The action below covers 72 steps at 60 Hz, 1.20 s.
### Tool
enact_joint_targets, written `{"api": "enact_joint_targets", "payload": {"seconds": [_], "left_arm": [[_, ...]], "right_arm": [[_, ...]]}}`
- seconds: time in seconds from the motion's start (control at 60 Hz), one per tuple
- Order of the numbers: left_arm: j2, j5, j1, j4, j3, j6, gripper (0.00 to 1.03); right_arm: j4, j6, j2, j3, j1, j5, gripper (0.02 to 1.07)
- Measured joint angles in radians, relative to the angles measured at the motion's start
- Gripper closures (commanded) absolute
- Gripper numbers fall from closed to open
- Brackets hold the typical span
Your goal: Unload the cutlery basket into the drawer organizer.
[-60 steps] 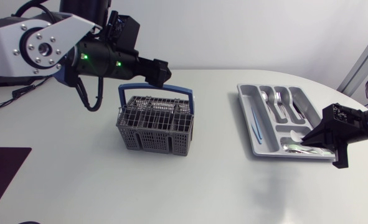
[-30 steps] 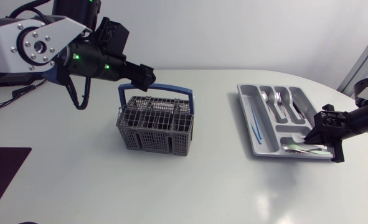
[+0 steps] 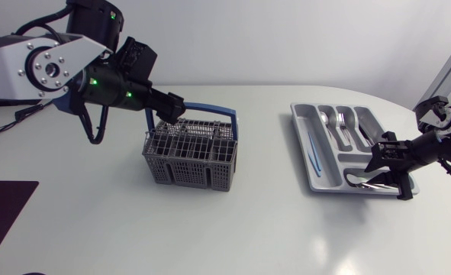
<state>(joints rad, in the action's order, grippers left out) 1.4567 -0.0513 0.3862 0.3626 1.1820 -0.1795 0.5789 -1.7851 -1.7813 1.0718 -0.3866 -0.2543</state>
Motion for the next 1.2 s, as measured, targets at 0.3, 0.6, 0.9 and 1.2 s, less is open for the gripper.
{"api": "enact_joint_targets", "payload": {"seconds": [0.3, 0.6, 0.9, 1.2], "left_arm": [[-0.098, 0.000, -0.008, 0.007, -0.076, -0.052, 0.05], [-0.150, 0.000, -0.022, 0.007, -0.130, -0.090, 0.05], [-0.187, -0.005, -0.061, 0.022, -0.222, -0.181, 0.19], [-0.182, -0.117, -0.145, -0.087, -0.306, -0.210, 0.93]], "right_arm": [[0.011, 0.008, 0.059, -0.012, 0.000, -0.025, 0.14], [0.090, 0.105, 0.242, -0.042, 0.041, -0.145, 0.14], [0.093, 0.496, 0.467, -0.048, 0.375, -0.291, 0.80], [-0.237, 0.871, 0.352, -0.092, 0.668, -0.321, 1.00]]}}
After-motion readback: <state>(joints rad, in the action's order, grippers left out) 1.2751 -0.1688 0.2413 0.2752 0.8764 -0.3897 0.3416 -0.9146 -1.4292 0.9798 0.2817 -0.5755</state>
